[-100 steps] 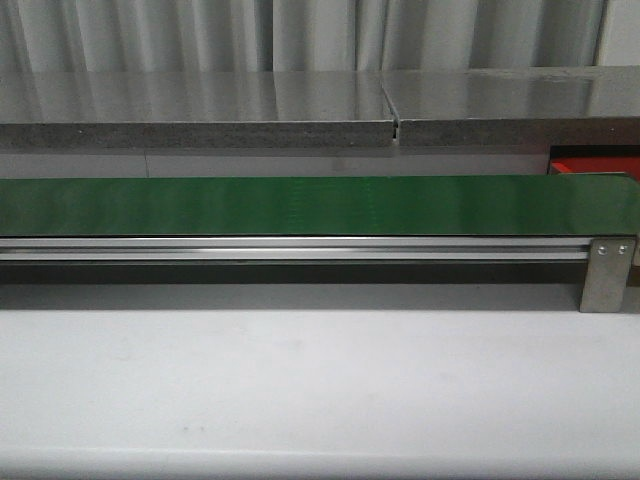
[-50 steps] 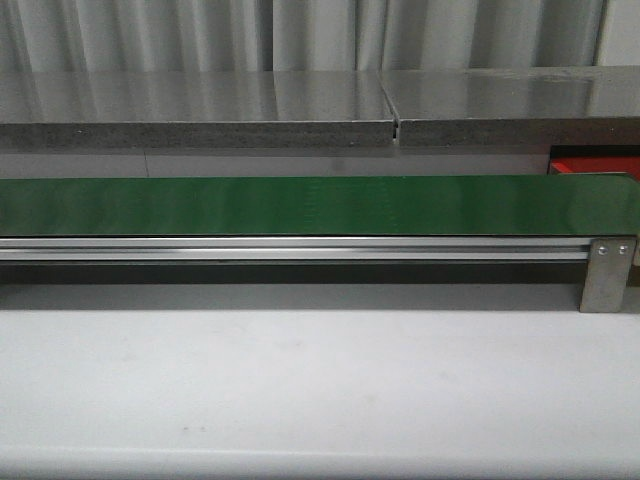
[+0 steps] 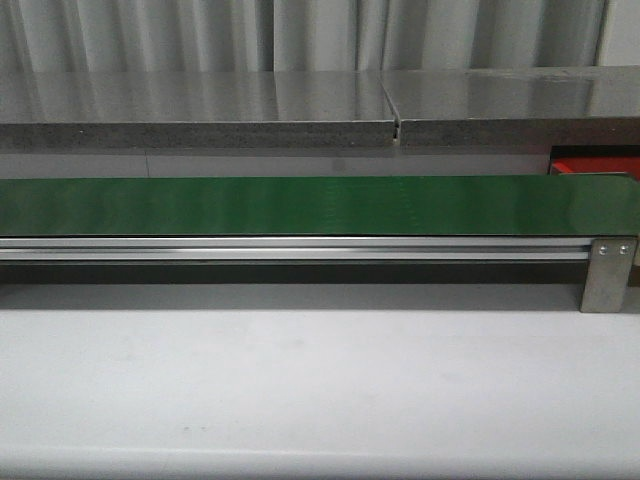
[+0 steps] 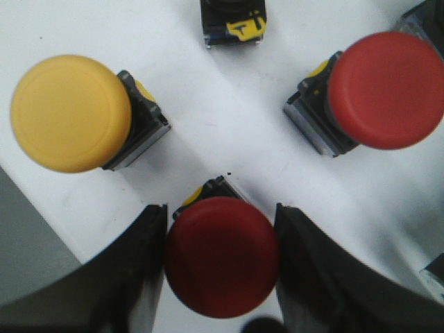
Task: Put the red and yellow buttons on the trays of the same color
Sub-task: 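Carry the red button onto the green belt and open the left gripper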
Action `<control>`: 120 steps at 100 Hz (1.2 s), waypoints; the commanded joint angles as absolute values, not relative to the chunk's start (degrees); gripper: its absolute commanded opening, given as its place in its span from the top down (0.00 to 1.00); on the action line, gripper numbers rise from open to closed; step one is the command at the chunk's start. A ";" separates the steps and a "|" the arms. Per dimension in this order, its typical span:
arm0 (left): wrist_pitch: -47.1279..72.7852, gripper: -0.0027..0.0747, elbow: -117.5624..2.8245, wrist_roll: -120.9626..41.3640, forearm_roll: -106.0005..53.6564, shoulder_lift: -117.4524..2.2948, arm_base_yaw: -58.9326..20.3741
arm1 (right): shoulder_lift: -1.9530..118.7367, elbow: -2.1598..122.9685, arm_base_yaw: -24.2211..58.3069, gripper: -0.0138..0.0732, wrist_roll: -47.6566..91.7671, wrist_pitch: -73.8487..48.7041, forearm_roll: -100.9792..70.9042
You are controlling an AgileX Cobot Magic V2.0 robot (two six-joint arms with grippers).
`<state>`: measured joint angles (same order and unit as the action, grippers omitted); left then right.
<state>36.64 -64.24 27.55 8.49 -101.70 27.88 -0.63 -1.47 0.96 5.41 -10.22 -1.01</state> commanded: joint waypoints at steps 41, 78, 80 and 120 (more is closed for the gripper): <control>41.04 0.99 -65.86 24.04 8.55 -89.19 26.88 | -1.74 -0.21 1.18 0.92 5.57 -5.50 -0.81; 42.93 0.99 -75.87 18.61 6.70 -85.69 18.90 | -1.74 -0.21 1.18 0.92 5.57 -5.50 -0.81; 43.18 0.99 -76.41 18.61 6.39 -86.06 18.37 | -1.74 -0.21 1.18 0.92 5.57 -5.50 -0.81; 46.65 0.99 -89.88 18.61 5.80 -99.23 9.75 | -1.74 -0.21 1.18 0.92 5.57 -5.50 -0.81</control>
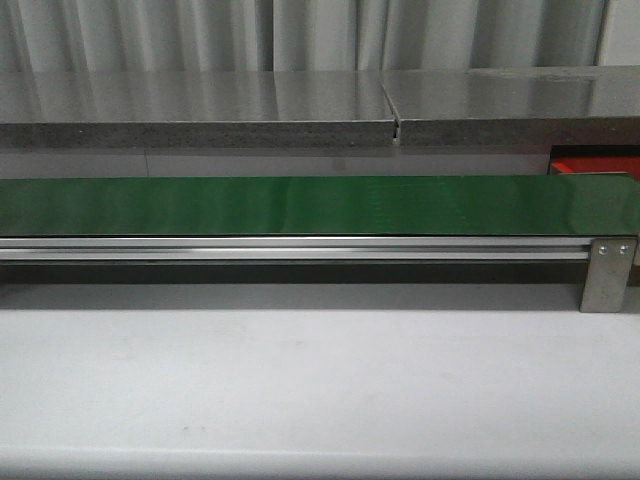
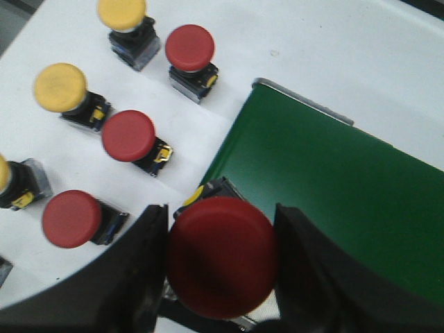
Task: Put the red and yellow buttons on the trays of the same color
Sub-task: 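Carry the red button onto the green belt and open the left gripper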
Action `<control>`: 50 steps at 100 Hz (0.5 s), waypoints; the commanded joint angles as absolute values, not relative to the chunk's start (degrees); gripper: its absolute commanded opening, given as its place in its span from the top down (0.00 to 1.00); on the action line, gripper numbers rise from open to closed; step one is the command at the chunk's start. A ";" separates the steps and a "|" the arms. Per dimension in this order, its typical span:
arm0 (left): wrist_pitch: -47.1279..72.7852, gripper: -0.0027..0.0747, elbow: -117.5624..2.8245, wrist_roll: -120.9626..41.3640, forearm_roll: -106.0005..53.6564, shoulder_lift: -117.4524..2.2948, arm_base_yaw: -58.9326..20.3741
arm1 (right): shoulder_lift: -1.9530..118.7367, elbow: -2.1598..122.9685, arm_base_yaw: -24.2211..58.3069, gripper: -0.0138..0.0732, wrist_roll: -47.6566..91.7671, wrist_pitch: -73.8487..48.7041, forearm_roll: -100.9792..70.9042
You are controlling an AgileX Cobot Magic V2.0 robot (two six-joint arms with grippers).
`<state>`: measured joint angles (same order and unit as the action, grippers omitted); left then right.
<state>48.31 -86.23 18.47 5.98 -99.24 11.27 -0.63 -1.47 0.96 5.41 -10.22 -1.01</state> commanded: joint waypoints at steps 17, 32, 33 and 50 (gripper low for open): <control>47.22 0.99 -91.75 18.61 5.64 -103.61 7.65 | -1.74 -0.21 1.18 0.92 5.57 -5.50 -0.81; 49.07 0.99 -92.85 18.52 5.66 -106.37 6.87 | -1.74 -0.21 1.18 0.92 5.57 -5.50 -0.81; 49.52 0.99 -92.88 18.52 5.66 -106.55 6.87 | -1.74 -0.21 1.18 0.92 5.57 -5.50 -0.81; 50.97 0.85 -93.46 18.52 4.65 -107.47 6.87 | -1.74 -0.21 1.18 0.92 5.57 -5.50 -0.81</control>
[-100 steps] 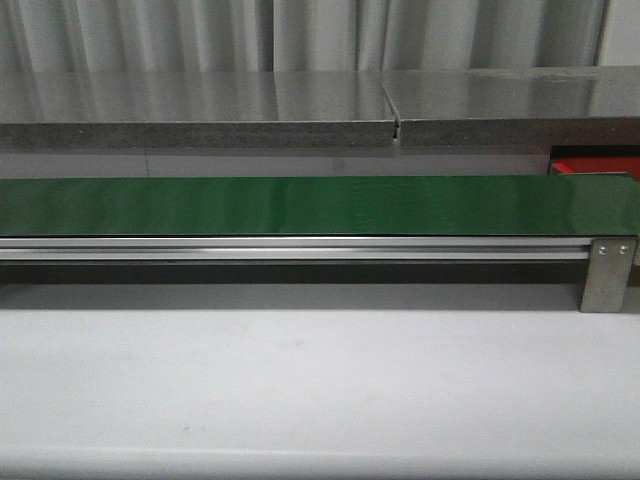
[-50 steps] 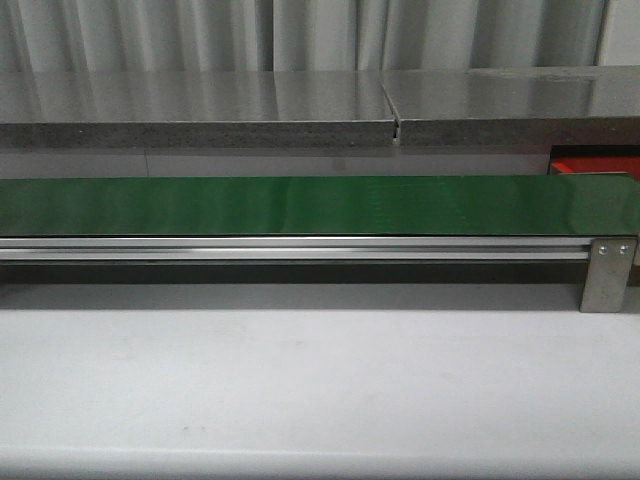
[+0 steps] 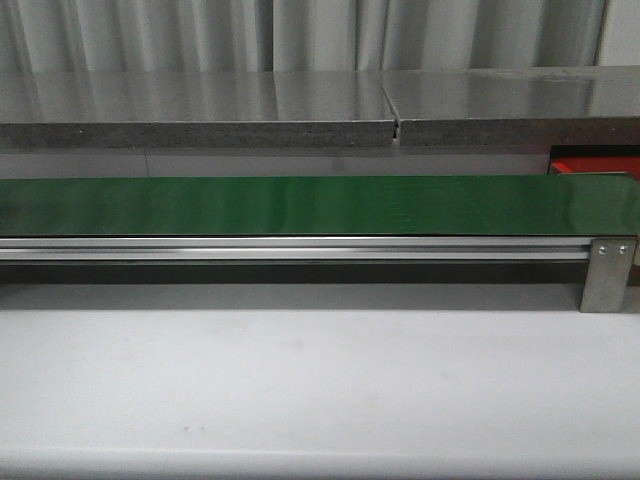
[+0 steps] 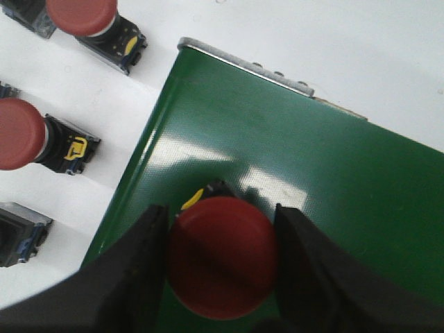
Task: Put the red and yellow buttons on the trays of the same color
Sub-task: 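Carry the red button onto the green belt and open the left gripper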
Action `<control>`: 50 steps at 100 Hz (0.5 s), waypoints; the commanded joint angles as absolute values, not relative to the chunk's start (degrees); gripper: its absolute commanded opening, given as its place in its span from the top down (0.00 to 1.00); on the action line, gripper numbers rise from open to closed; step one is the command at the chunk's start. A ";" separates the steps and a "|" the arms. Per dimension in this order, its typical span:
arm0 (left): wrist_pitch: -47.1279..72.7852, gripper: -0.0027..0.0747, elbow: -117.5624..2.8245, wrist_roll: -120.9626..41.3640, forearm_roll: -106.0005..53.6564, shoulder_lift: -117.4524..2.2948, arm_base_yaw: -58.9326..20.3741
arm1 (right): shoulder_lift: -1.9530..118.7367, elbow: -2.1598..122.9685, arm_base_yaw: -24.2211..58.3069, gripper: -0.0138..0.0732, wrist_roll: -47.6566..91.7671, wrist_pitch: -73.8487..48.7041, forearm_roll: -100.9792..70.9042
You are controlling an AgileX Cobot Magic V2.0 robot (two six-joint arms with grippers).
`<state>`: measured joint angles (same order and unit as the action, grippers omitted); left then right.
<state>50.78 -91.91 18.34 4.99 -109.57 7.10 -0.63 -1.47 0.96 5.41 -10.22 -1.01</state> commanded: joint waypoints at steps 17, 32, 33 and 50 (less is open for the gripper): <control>52.21 0.46 -94.84 17.16 3.86 -107.47 6.84 | -1.74 -0.21 1.18 0.92 5.57 -5.50 -0.81; 52.92 0.14 -96.98 15.17 2.53 -107.47 6.84 | -1.74 -0.21 1.18 0.92 5.57 -5.50 -0.81; 53.06 0.13 -97.23 15.17 2.53 -107.47 6.84 | -1.74 -0.21 1.18 0.92 5.57 -5.50 -0.81; 54.55 0.14 -100.16 14.42 2.45 -107.13 6.84 | -1.74 -0.21 1.18 0.92 5.57 -5.50 -0.81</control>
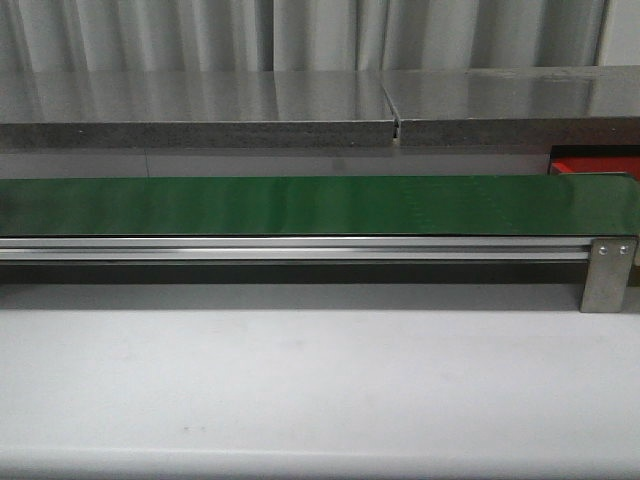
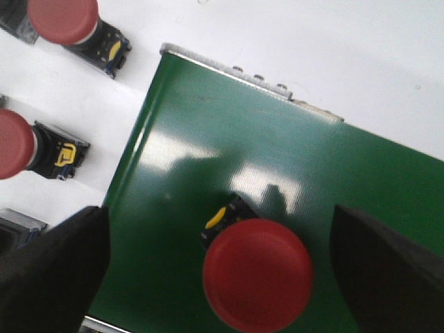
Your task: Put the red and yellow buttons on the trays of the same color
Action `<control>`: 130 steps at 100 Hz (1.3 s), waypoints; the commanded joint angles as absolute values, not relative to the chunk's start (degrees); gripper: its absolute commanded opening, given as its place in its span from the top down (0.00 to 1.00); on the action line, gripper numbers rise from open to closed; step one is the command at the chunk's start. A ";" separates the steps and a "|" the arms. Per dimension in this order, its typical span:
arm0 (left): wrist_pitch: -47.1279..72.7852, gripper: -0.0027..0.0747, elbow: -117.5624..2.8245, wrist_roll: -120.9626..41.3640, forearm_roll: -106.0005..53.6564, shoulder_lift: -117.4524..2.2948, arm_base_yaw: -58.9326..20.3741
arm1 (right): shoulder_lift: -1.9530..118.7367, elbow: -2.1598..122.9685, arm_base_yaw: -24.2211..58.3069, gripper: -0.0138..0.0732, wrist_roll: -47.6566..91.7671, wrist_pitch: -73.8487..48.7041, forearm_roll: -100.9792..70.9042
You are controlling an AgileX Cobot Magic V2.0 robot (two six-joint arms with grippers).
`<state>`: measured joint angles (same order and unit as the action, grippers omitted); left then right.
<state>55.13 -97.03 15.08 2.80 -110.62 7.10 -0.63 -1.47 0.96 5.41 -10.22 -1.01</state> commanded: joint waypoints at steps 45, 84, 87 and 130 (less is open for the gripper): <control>58.44 0.14 -98.27 19.02 12.80 -99.40 7.26 | -1.69 -0.21 1.18 0.92 5.57 -5.51 -0.81; 57.09 0.14 -87.06 18.68 9.61 -93.10 21.75 | -1.69 -0.21 1.18 0.92 5.57 -5.51 -0.81; 57.11 0.14 -86.33 18.68 9.37 -92.98 23.12 | -1.69 -0.21 1.18 0.92 5.57 -5.51 -0.81; 49.22 0.14 -74.69 15.32 2.10 -93.11 35.06 | -1.69 -0.21 1.18 0.92 5.57 -5.51 -0.81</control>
<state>53.48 -74.94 15.66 3.19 -95.84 34.29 -0.63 -1.47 0.96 5.41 -10.22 -1.01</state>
